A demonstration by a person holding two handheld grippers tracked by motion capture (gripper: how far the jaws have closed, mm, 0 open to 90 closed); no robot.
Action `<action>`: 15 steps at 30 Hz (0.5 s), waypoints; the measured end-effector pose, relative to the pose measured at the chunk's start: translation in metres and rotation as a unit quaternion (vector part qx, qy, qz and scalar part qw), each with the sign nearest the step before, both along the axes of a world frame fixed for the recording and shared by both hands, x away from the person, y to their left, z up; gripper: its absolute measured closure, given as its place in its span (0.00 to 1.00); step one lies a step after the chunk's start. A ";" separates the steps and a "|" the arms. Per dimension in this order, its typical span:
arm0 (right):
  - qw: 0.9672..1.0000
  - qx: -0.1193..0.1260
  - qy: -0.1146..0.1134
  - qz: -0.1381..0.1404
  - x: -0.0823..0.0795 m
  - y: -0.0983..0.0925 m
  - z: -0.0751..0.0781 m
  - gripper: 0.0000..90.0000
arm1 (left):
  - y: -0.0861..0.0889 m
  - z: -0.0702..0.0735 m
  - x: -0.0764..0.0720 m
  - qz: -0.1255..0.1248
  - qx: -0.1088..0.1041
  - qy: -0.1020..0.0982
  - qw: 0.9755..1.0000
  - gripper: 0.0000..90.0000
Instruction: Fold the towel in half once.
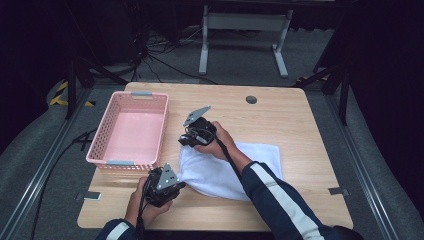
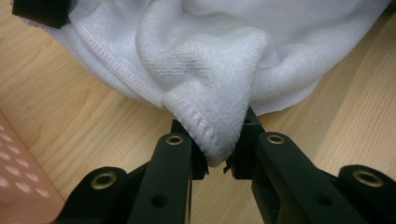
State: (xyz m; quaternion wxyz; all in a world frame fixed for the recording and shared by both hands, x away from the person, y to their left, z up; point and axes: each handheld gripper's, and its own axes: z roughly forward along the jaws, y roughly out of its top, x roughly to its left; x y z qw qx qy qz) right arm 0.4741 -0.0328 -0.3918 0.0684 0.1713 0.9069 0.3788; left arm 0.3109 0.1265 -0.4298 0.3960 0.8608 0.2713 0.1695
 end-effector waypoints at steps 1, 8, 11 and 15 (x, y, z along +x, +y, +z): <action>1.000 0.002 -0.002 0.000 -0.001 -0.002 0.003 0.90 | -0.003 0.004 0.001 -0.005 0.001 -0.005 1.000 0.90; 1.000 0.026 -0.012 -0.007 -0.001 -0.043 0.034 0.90 | -0.032 0.025 0.007 -0.040 0.013 -0.035 0.999 0.90; 0.999 0.030 -0.016 -0.013 -0.003 -0.062 0.040 0.90 | -0.060 0.032 0.014 -0.067 0.030 -0.041 0.996 0.90; 0.999 0.035 -0.017 -0.022 -0.006 -0.087 0.045 0.90 | -0.087 0.035 0.019 -0.096 0.043 -0.045 0.993 0.90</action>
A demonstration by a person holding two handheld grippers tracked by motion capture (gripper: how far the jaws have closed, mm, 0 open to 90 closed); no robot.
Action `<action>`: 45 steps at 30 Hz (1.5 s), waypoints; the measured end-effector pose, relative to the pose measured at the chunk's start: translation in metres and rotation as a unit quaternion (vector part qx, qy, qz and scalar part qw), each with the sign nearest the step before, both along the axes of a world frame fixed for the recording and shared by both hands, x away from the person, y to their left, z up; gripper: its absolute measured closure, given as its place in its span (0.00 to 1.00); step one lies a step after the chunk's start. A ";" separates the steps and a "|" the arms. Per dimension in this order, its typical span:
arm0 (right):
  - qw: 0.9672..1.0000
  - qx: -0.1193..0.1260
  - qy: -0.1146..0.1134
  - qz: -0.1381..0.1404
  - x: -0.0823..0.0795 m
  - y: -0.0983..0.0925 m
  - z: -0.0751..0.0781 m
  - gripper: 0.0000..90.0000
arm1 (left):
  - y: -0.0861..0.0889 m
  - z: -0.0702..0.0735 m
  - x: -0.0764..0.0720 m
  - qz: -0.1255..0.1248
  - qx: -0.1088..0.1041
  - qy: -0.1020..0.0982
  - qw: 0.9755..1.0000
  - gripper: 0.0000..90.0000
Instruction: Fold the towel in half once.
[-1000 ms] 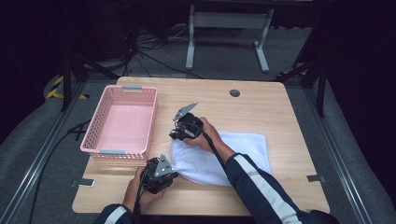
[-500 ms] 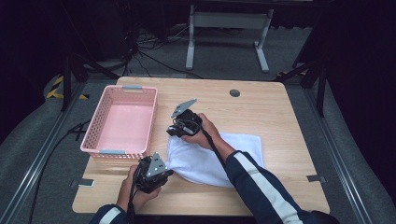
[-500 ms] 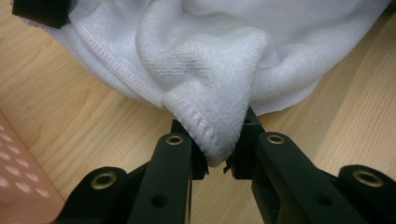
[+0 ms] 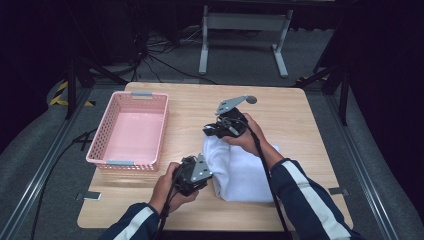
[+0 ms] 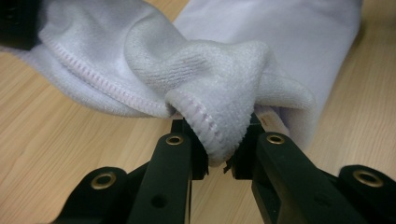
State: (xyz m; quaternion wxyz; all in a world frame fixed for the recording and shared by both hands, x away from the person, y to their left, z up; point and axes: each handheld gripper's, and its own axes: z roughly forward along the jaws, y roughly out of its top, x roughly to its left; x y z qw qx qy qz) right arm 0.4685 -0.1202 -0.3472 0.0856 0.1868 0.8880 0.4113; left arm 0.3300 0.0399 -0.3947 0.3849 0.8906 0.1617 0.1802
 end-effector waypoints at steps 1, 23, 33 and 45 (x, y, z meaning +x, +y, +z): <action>1.000 0.005 0.000 -0.001 -0.002 -0.010 0.001 0.90 | -0.011 0.001 0.003 -0.013 0.012 -0.001 1.000 0.90; 0.995 0.027 0.007 -0.091 -0.024 -0.154 -0.026 0.81 | -0.133 -0.008 0.013 -0.120 0.073 0.002 0.990 0.53; 0.987 -0.029 0.001 -0.158 -0.040 -0.197 -0.046 0.55 | -0.071 -0.003 0.005 -0.116 0.010 0.043 0.992 0.35; 0.993 0.022 0.056 -0.100 -0.129 -0.205 -0.043 0.46 | -0.053 -0.048 -0.006 -0.104 0.039 0.066 0.992 0.41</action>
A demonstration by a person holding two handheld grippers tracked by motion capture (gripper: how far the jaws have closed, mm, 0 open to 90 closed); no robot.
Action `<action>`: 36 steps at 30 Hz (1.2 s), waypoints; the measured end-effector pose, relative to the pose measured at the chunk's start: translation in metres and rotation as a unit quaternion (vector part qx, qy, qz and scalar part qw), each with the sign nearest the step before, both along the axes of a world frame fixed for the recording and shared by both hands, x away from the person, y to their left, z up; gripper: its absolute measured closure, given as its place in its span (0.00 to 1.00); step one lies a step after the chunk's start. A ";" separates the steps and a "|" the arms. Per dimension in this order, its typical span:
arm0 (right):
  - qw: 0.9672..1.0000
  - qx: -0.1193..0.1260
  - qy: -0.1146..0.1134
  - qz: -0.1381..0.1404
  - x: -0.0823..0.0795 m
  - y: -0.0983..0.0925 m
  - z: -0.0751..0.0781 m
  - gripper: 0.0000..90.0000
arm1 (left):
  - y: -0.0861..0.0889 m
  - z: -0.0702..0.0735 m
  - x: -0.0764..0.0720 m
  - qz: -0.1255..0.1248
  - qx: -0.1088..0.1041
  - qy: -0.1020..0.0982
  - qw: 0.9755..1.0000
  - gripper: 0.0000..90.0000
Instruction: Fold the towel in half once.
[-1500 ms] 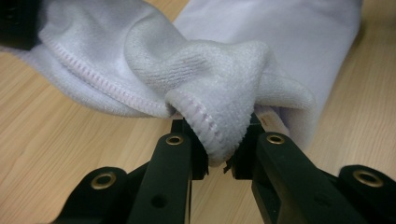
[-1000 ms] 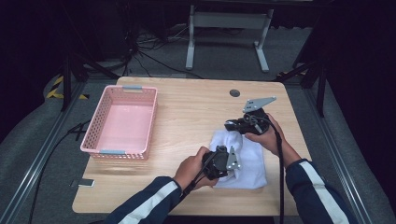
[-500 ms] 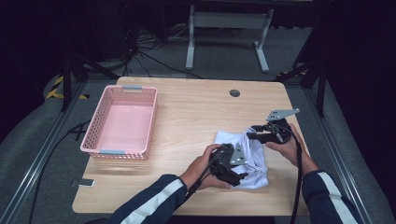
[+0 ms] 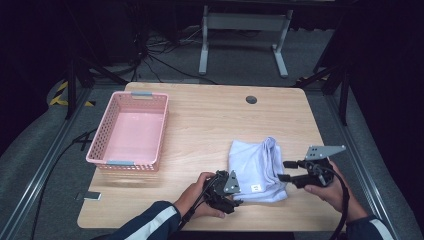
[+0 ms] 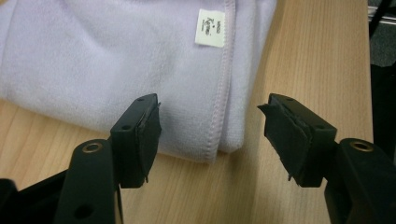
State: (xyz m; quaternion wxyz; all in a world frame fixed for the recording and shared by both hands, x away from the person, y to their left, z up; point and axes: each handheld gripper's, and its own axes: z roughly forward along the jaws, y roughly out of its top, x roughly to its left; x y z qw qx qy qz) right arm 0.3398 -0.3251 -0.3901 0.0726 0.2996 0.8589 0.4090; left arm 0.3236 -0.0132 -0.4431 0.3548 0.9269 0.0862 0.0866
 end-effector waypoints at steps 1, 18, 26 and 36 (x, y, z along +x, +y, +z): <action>1.000 0.000 0.000 0.000 0.000 0.000 0.000 0.46 | 0.000 0.000 0.000 0.000 0.000 0.000 1.000 0.42; 0.998 -0.061 -0.013 0.011 -0.041 0.015 -0.024 0.92 | 0.013 -0.014 0.014 -0.025 0.014 0.019 0.999 0.76; 0.998 -0.065 0.018 -0.021 -0.059 0.009 -0.031 0.53 | 0.021 -0.012 0.014 -0.038 0.007 0.021 0.999 0.79; 0.989 -0.026 -0.104 -0.098 -0.020 0.018 0.014 0.61 | 0.024 0.003 0.021 -0.017 -0.065 0.023 0.997 0.68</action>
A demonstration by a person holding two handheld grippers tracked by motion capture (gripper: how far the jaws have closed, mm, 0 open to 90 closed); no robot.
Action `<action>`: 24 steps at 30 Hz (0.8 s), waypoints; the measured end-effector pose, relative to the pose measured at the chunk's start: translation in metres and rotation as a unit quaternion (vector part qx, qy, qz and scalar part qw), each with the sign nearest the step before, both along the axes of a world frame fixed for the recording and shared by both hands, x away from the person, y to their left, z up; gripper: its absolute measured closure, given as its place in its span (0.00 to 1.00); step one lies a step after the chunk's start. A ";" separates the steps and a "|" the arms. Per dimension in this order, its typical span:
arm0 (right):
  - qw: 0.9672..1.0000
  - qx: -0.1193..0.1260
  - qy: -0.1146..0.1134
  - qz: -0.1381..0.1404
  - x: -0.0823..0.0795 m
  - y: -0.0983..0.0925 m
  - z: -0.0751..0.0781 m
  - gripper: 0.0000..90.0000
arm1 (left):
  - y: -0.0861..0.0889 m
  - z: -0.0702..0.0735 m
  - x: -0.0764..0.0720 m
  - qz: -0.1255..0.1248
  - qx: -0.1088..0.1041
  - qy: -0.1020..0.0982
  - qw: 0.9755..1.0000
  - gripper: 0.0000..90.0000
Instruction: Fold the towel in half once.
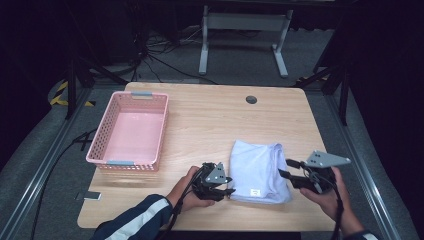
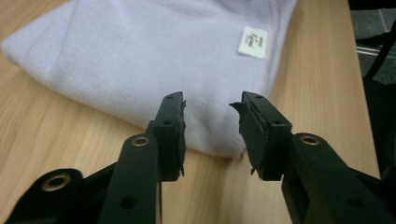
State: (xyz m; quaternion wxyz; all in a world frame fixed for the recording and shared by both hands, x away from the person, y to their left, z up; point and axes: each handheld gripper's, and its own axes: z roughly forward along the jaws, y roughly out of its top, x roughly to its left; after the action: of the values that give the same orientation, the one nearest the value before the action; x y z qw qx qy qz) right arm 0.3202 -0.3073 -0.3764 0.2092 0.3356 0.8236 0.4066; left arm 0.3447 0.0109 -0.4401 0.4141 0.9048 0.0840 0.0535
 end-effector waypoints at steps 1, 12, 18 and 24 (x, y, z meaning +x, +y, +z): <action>1.000 0.002 -0.004 0.009 0.008 0.007 0.002 0.62 | -0.004 -0.001 0.000 -0.010 0.001 0.002 1.000 0.68; 0.993 -0.095 0.066 -0.036 0.078 0.022 -0.051 0.70 | -0.022 -0.015 0.001 -0.027 0.035 0.009 0.999 0.72; 0.994 -0.048 0.086 -0.037 0.074 -0.001 -0.065 0.71 | -0.021 -0.016 -0.003 -0.025 0.046 -0.003 0.999 0.72; 0.996 -0.066 0.052 -0.025 0.073 0.002 -0.059 0.52 | -0.014 -0.013 -0.003 0.011 0.036 -0.002 0.999 0.48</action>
State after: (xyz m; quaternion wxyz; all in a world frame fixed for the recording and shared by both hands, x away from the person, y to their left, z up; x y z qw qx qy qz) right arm 0.3930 -0.3054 -0.4354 0.1976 0.3628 0.8496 0.3280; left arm 0.3416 -0.0033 -0.4534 0.3812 0.9179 0.0911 0.0624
